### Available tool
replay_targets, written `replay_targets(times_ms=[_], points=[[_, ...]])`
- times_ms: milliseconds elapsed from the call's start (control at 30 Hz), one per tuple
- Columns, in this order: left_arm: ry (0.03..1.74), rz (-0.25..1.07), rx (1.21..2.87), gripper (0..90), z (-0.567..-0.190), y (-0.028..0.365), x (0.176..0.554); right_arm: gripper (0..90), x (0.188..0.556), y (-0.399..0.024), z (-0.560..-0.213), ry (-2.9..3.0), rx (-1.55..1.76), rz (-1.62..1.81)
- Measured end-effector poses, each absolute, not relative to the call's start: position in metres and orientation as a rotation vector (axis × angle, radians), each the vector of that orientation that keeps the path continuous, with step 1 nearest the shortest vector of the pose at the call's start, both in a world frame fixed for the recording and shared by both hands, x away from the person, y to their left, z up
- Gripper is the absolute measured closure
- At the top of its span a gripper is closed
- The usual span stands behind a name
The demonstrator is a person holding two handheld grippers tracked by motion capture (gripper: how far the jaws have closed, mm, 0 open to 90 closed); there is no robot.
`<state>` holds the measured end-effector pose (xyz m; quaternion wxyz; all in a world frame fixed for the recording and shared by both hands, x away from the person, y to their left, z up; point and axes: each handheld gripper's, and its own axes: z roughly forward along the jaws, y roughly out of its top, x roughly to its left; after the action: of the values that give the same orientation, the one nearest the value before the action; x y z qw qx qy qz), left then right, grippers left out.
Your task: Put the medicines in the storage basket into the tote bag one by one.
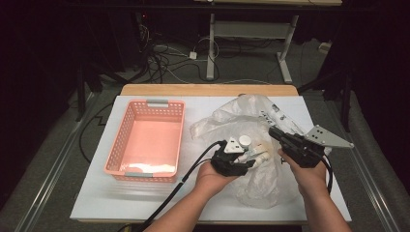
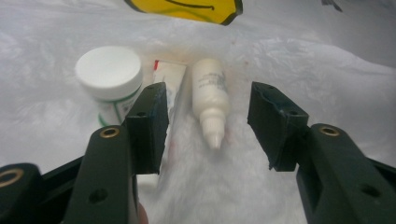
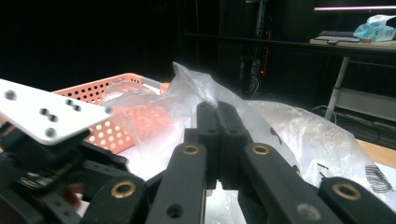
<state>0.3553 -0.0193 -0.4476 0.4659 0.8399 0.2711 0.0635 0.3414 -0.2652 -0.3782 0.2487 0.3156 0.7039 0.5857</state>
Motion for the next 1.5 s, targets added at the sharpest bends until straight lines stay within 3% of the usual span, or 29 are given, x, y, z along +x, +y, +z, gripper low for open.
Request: replay_targets(times_ms=[267,433,833,1133,1300,1500], points=[[0.678,0.200,2.091,40.4,-0.449,0.013,0.331,90.0,0.341,-0.264,-0.379,1.922,0.856,1.588],[0.719,0.254,2.127,30.4,-0.454,0.031,0.320,90.0,0.341,-0.265,-0.379,1.922,0.861,1.591],[0.881,0.278,2.181,15.2,-0.477,0.048,0.323,90.0,0.340,-0.266,-0.379,1.923,0.863,1.590],[0.980,0.231,2.191,14.7,-0.488,0.034,0.337,90.0,0.340,-0.262,-0.380,1.937,0.863,1.589],[0.927,0.271,2.228,27.8,-0.487,0.024,0.338,90.0,0.341,-0.261,-0.381,1.940,0.855,1.585],[0.867,0.253,2.218,64.1,-0.487,0.024,0.335,90.0,0.341,-0.261,-0.382,1.944,0.872,1.586]])
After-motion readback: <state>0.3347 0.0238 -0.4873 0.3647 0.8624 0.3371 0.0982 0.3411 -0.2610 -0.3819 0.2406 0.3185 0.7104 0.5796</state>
